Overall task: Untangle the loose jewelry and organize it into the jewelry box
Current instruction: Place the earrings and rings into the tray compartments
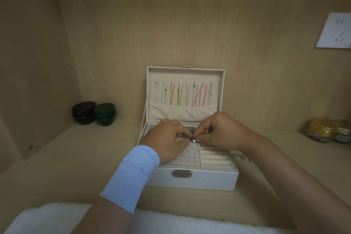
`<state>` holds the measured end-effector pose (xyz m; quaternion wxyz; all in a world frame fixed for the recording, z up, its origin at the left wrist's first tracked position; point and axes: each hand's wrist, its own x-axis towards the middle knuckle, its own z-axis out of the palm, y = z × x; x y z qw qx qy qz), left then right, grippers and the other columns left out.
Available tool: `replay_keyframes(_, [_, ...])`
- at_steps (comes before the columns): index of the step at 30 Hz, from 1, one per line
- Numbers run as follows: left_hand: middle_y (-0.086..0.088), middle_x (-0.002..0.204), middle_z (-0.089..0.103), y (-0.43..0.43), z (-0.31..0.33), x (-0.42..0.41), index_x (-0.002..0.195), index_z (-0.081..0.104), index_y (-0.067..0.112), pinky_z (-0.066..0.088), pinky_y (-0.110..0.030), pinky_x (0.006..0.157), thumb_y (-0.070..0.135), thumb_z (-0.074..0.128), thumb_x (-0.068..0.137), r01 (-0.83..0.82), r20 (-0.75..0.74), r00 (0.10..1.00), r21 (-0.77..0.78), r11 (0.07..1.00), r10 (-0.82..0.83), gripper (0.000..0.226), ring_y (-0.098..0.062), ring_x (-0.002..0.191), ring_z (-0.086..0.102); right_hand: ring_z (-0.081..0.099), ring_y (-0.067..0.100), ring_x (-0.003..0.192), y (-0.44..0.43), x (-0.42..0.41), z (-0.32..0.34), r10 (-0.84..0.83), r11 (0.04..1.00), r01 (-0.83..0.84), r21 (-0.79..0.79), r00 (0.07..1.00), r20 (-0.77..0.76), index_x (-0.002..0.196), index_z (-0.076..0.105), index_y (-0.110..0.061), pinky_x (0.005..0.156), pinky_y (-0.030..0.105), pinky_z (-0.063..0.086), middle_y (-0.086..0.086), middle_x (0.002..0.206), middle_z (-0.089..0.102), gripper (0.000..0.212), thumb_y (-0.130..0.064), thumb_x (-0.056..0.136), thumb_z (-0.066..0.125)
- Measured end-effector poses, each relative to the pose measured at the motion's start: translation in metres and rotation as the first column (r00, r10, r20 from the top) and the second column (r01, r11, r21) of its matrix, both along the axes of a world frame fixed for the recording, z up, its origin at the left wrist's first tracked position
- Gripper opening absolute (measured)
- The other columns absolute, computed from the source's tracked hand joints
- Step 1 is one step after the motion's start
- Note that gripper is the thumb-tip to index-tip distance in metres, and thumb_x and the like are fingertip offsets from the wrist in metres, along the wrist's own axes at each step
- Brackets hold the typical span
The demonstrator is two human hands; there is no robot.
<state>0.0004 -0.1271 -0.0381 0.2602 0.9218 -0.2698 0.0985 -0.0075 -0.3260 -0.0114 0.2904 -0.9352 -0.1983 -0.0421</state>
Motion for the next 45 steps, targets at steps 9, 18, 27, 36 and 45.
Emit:
replay_keyframes(9, [0.021,0.102,0.058,-0.017,0.01,-0.008,0.103,0.066,0.04,0.04,-0.023,0.089,0.04,0.06,0.09,-0.046,0.087,0.995,-0.022,0.999,0.048,0.014,-0.001,0.102,0.048,0.062,-0.011,0.075,-0.068,-0.011,0.026,-0.15,0.982,0.151,-0.113,0.988,0.017,0.085,0.078,-0.029,0.068,0.007,0.042,-0.016,0.089,0.073,0.009,-0.02,0.083,0.078])
replay_keyframes(18, [0.011,0.103,0.065,-0.131,0.033,-0.013,0.094,0.073,0.031,0.042,-0.033,0.095,0.039,0.055,0.088,0.089,0.168,0.975,0.297,0.951,-0.144,0.02,-0.015,0.104,0.053,0.073,0.013,0.073,-0.118,-0.021,-0.012,-0.24,0.949,0.182,-0.259,0.947,-0.213,0.08,0.078,-0.032,0.079,0.037,0.06,-0.011,0.076,0.076,0.01,-0.036,0.078,0.069])
replay_keyframes(27, [0.003,0.096,0.071,-0.184,0.029,0.0,0.1,0.075,0.026,0.05,-0.031,0.09,0.052,0.066,0.079,0.016,0.014,0.999,0.806,0.591,-0.047,0.035,-0.021,0.091,0.064,0.07,0.006,0.067,-0.12,-0.019,-0.023,-0.213,0.946,0.144,-0.291,0.951,-0.223,0.063,0.068,-0.044,0.064,0.023,0.05,-0.006,0.066,0.074,0.014,-0.037,0.074,0.071])
replay_keyframes(36, [0.01,0.097,0.074,-0.179,0.016,0.008,0.094,0.077,0.029,0.049,-0.029,0.093,0.035,0.075,0.075,0.07,-0.027,0.997,0.693,0.717,-0.072,0.02,-0.016,0.093,0.066,0.067,0.012,0.052,-0.12,-0.014,-0.02,-0.208,0.957,0.139,-0.256,0.94,-0.269,0.077,0.076,-0.029,0.061,0.027,0.058,-0.005,0.051,0.068,0.011,-0.02,0.081,0.069])
replay_keyframes(45, [0.006,0.098,0.073,-0.164,0.025,0.009,0.095,0.074,0.026,0.041,-0.027,0.093,0.028,0.059,0.088,0.05,0.075,0.992,0.496,0.867,-0.101,0.017,-0.018,0.096,0.063,0.072,0.019,0.065,-0.126,-0.005,-0.027,-0.153,0.976,0.09,-0.196,0.931,-0.331,0.083,0.078,-0.023,0.079,0.043,0.062,0.005,0.072,0.076,0.015,-0.013,0.072,0.077])
